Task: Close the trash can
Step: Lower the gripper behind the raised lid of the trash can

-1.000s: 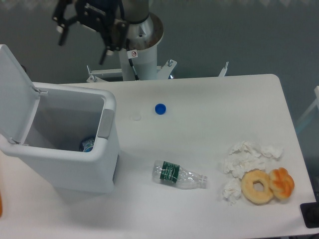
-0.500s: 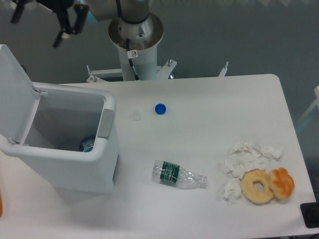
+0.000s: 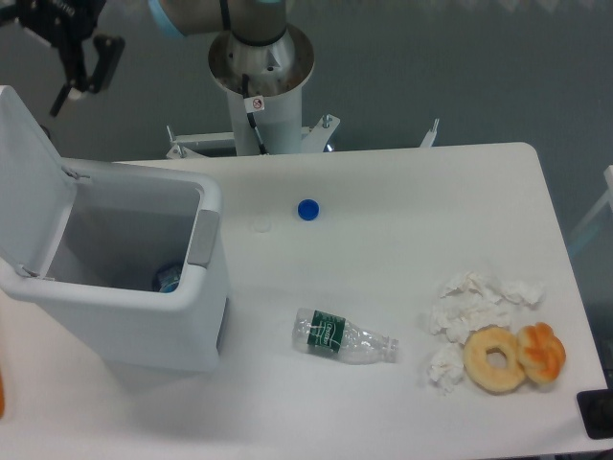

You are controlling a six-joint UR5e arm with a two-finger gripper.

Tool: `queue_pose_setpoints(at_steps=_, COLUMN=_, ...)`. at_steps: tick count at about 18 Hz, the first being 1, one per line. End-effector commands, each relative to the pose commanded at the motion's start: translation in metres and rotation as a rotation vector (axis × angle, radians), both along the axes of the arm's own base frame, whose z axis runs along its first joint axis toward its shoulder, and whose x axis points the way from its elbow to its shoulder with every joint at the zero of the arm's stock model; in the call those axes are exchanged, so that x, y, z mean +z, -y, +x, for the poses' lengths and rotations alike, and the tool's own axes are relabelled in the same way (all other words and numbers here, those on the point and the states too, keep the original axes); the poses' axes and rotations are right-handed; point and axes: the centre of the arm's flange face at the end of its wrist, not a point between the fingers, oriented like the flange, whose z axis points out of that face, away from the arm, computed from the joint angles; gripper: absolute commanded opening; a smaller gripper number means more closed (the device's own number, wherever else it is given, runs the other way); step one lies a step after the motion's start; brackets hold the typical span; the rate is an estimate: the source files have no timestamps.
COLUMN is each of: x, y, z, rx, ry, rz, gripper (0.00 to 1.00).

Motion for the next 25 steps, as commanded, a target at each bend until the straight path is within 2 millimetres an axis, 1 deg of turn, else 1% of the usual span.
queue_pose_setpoints(at_steps=6, x=-0.008, y=-0.008, z=-0.005, rx=0.016, ry=0.020, rz=-0.026, gripper=1.00)
queue_pose_setpoints(at_steps=9, x=-0.021, y=-0.013, z=-0.014, rx=0.057, ry=-0.007, rz=-0.073, gripper=1.00)
queue_pose_setpoints(at_steps=10, x=-0.023, y=-0.015, z=-0.015, rx=0.058, ry=-0.007, rz=-0.076, gripper=1.00)
queue_pose_setpoints(at_steps=19, x=-0.011, y=-0.008, z=-0.018, rx=0.071, ry=-0.021, rz=-0.057, gripper=1.00)
queue_pose_setpoints(at_steps=25, x=0.000, y=0.008, z=-0.045, rx=0.137, ry=-0.029, rz=-0.040, gripper=1.00)
